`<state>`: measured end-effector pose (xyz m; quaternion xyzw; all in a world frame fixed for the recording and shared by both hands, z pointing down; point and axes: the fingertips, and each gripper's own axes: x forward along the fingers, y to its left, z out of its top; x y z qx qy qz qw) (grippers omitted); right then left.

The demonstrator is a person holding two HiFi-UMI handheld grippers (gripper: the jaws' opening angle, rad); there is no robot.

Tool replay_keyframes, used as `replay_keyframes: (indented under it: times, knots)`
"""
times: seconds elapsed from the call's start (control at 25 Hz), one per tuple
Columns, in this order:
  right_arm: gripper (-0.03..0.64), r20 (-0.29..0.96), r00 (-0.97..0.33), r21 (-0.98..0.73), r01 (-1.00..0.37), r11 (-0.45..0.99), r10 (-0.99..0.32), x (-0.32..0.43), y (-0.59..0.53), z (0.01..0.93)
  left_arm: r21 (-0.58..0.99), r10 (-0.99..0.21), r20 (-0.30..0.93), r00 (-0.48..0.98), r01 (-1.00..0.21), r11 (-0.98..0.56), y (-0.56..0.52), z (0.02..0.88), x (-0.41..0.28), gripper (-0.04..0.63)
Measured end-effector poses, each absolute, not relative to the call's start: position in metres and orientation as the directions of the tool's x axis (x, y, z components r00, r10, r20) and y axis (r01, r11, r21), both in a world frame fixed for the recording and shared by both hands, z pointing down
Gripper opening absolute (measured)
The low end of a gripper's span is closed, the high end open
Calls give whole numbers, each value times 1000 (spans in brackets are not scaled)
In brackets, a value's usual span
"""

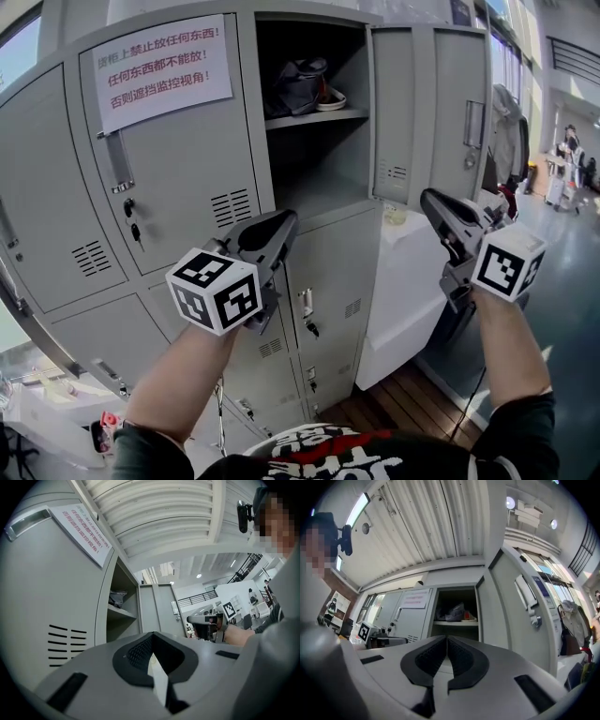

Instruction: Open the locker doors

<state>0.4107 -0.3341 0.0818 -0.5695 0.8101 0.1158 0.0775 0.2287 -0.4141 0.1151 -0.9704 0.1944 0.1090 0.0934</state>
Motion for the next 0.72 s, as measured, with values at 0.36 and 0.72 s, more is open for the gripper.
replay_keyframes:
  times: [0.36,0.72]
  knots:
    - [35,-191,-387,76,-922,379,-902,377,-356,128,-117,-337,-248,908,-374,-920,-409,131,219,6]
    - [35,-184,-396,72,-918,389,-900,372,-355,130,-143,-280,-234,931,-318,-937,-393,136,223,6]
